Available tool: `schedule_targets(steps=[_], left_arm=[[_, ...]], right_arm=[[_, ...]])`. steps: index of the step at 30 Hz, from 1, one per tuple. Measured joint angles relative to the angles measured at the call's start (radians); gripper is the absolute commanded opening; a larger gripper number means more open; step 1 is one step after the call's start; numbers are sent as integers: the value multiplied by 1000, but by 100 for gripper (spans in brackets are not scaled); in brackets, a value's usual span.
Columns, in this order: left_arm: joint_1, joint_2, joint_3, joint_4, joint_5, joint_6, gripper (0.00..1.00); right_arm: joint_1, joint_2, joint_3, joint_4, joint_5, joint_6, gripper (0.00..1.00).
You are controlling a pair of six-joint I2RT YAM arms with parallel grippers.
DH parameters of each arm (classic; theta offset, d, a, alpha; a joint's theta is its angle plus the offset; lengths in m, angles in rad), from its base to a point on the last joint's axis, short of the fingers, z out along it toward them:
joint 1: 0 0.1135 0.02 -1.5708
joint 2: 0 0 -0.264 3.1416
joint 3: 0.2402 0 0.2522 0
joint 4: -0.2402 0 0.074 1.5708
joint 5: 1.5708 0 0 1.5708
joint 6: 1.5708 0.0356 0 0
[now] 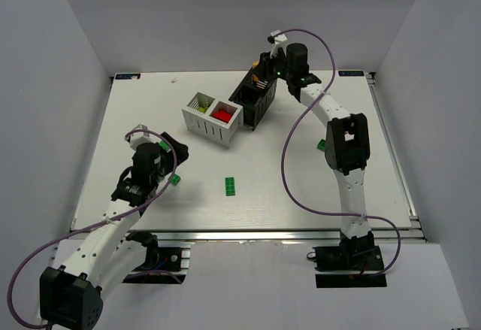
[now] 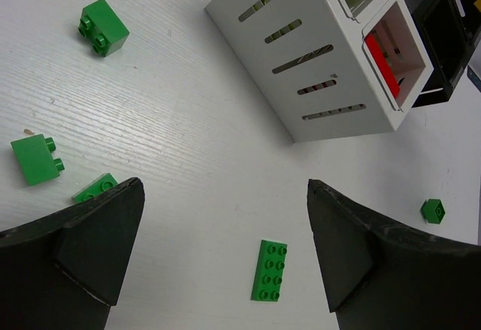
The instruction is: Sort the legos into containers by color
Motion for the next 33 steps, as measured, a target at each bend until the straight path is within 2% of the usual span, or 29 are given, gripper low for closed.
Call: schedule_targets(steps=[6, 7, 9, 10, 11, 15, 19, 21, 22, 24, 25, 26, 28, 31, 33], left_arm=[[0, 0, 13, 7, -14, 32, 98], [0, 1, 19, 9, -15, 38, 98], [0, 10, 40, 11, -16, 56, 98], [0, 19, 55, 13, -17, 66, 98], [0, 29, 69, 16, -18, 77, 98], [2, 71, 133, 32, -19, 126, 98], [12, 99, 165, 55, -14, 177, 98], [20, 108, 165, 63, -7, 195, 98], [25, 114, 165, 66, 0, 203, 98], [36, 126, 165, 74, 17, 214, 98], [42, 133, 165, 79, 26, 221, 98], [48, 140, 165, 85, 37, 228, 98], [60, 157, 165, 92, 53, 240, 98], [79, 194, 165, 105, 84, 254, 98], [90, 226, 165, 120, 108, 260, 98]], right_arm=[[0, 0, 0, 3, 3, -14, 68], [0, 0, 0, 3, 3, -17, 75], [0, 0, 0, 2, 2, -24, 82], [0, 0, 0, 0, 0, -34, 88], [0, 0, 0, -3, -6, -42, 89], [-8, -17, -26, -11, -74, -104, 89], [-47, -92, -87, -118, -172, -213, 88], [-89, -131, -75, -222, -233, -291, 81], [-114, -146, -53, -298, -253, -333, 72], [-176, -172, 12, -475, -271, -494, 63], [-200, -186, 37, -565, -267, -577, 53], [-230, -206, 50, -666, -250, -681, 49], [-277, -268, 14, -849, -194, -859, 41], [-311, -368, -116, -1063, -106, -1038, 43], [-323, -408, -196, -1168, -60, -1114, 53]])
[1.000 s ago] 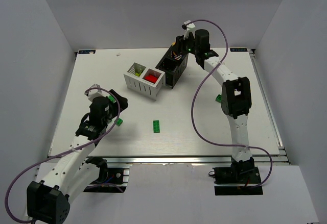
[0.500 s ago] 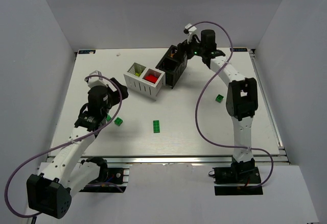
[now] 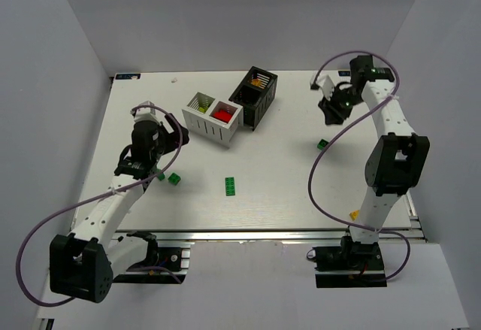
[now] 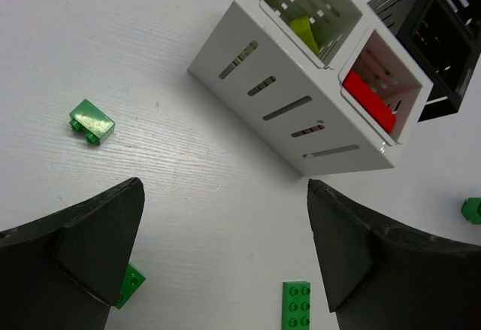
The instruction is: Sort the legos into containers by color
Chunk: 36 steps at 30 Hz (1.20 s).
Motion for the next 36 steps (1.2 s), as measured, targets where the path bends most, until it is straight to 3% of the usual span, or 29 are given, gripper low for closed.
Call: schedule_targets(steps=[7, 15, 24, 29, 31, 36], left_arm=[[13, 125, 14, 34, 86, 7, 98], [18, 140, 20, 56, 140, 13, 98], [37, 122, -31, 105, 167, 6, 98], [50, 122, -47, 138, 183, 1, 98], [52, 123, -48, 149, 191, 1, 98], [61, 123, -49, 172, 205, 0, 98]], right_arm=[[-48, -80, -317, -168, 237, -122, 69], [-42, -199, -566, -224, 475, -57, 75], [92, -241, -719, -226, 462, -69, 79], [108, -294, -787, -201, 473, -107, 78], [107, -299, -815, -201, 485, -90, 88], [113, -275, -837, -194, 475, -23, 89]])
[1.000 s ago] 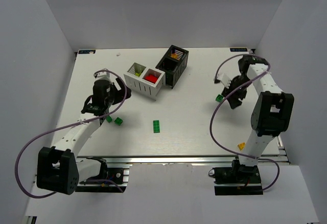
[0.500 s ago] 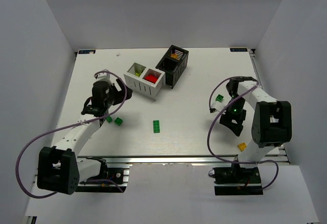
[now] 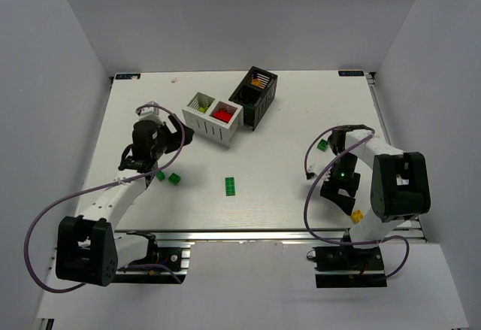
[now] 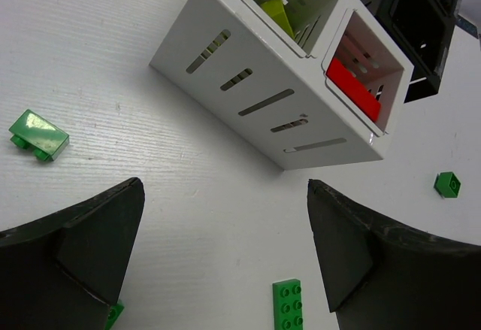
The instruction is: Sort the legos into containers by color
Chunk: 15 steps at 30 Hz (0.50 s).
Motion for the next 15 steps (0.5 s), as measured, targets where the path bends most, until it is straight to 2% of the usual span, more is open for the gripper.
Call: schedule_targets(steps=[7, 15], left_arm=[[10, 0, -37, 55, 39, -25, 98], [10, -2, -81, 101, 114, -74, 98]], right_arm=[[18, -24, -82, 73, 11, 63, 89], [18, -227, -113, 217, 27, -46, 89]])
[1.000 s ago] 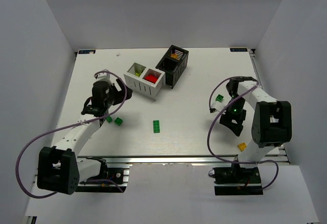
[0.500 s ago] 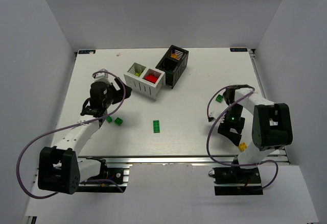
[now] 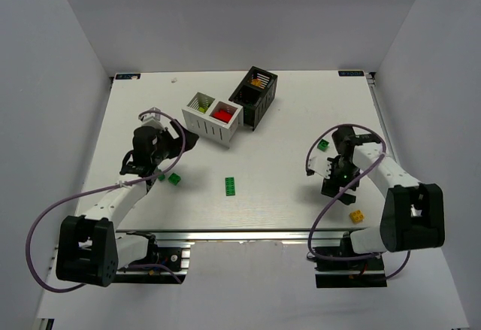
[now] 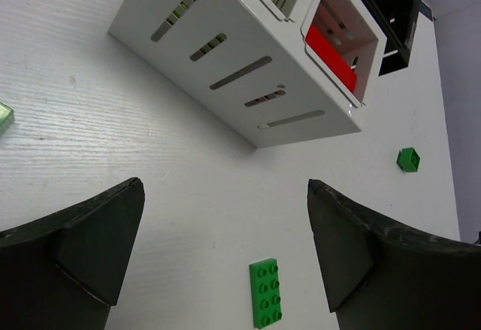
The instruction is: Sort the legos into containers by color
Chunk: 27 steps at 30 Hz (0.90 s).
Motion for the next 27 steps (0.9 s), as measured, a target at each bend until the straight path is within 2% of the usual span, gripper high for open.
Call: schedule_targets(steps=[9, 14, 20, 27], left_arm=[[0, -80, 2, -105, 79, 1, 98], [0, -155, 10, -196, 89, -23, 98], [0, -277, 7, -279, 77, -87, 98], [0, -387, 4, -402, 43, -125, 98]], right_arm=[[1, -181, -115, 74, 9, -200, 89], [1, -213, -187, 74, 55, -248, 89], [1, -259, -273, 84, 168, -421, 89], [1, -280, -369, 154, 234, -526, 89]])
